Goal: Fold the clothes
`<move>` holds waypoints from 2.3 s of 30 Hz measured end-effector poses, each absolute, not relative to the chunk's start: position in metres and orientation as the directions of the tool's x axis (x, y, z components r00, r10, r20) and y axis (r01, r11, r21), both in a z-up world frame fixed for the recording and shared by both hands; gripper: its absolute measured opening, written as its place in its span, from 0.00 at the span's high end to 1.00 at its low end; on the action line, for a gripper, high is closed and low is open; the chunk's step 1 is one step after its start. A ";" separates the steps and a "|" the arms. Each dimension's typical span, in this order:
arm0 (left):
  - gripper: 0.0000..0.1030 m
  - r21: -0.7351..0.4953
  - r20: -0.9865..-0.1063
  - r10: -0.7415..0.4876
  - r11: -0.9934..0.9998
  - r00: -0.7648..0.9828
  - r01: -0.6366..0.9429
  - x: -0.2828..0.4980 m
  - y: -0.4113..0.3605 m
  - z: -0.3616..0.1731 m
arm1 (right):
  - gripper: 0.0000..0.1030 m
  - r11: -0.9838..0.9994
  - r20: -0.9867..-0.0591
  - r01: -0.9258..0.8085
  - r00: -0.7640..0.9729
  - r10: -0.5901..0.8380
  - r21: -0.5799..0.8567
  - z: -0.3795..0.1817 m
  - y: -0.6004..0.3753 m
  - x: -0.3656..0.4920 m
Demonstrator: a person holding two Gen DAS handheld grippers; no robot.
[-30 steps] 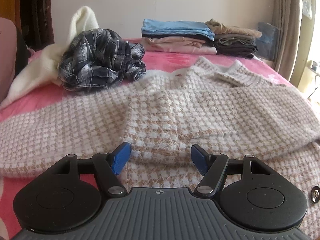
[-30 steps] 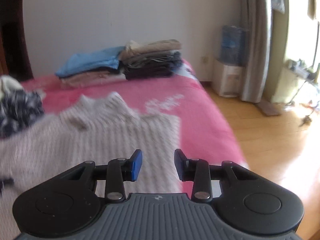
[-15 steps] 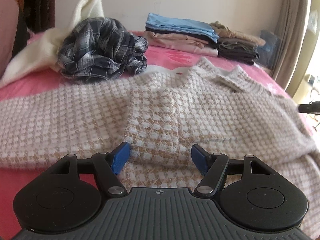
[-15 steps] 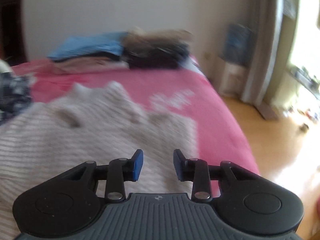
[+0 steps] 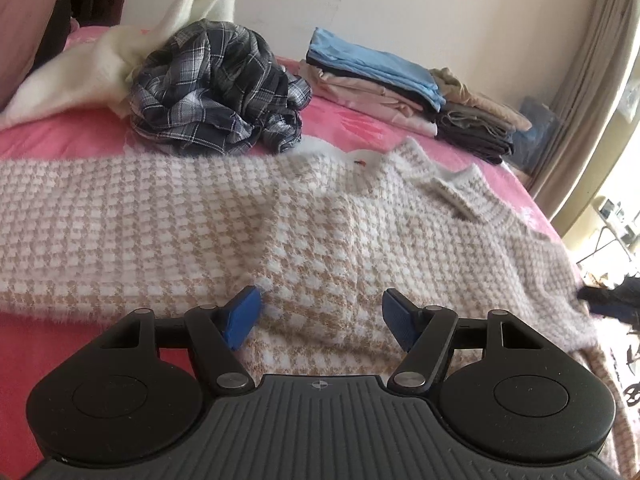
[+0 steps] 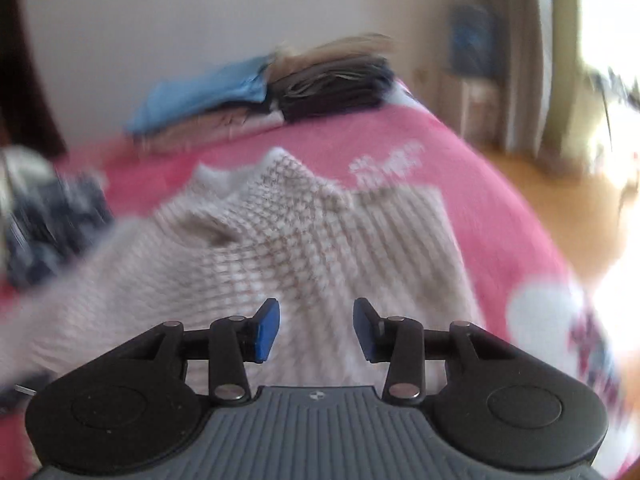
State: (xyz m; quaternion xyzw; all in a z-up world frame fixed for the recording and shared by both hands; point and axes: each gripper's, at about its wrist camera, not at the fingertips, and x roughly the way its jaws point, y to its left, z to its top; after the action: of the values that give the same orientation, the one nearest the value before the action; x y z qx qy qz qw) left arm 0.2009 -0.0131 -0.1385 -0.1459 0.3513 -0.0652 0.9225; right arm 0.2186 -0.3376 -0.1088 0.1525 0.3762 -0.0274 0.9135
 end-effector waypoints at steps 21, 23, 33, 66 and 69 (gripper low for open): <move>0.34 -0.228 -0.632 -0.176 0.973 0.755 0.036 0.198 -0.025 -0.143 | 0.92 0.544 -0.597 0.448 0.793 0.125 0.709 -0.172 -0.394 0.193; 0.34 -0.219 -0.632 -0.170 0.975 0.756 0.037 0.198 -0.026 -0.144 | 0.92 0.544 -0.599 0.452 0.792 0.121 0.707 -0.176 -0.395 0.194; 0.34 -0.317 -0.619 -0.094 0.938 0.779 -0.139 0.201 0.017 -0.131 | 0.77 0.722 -0.679 0.391 0.720 0.147 0.571 -0.145 -0.372 0.174; 0.31 -0.289 -0.681 0.458 0.549 0.571 -0.784 0.147 0.158 -0.118 | 0.76 0.911 -0.624 -0.392 0.683 0.379 0.125 -0.124 -0.105 0.215; 0.29 -0.291 -0.694 0.444 0.546 0.566 -0.786 0.144 0.153 -0.120 | 0.76 0.904 -0.657 -0.415 0.653 0.377 0.107 -0.135 -0.092 0.224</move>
State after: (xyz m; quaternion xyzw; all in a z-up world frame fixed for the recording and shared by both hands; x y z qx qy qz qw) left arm 0.1441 0.1535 -0.1203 -0.3008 0.2836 0.3696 0.8322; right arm 0.2237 -0.0920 -0.1352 -0.0264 0.3550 0.2180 0.9087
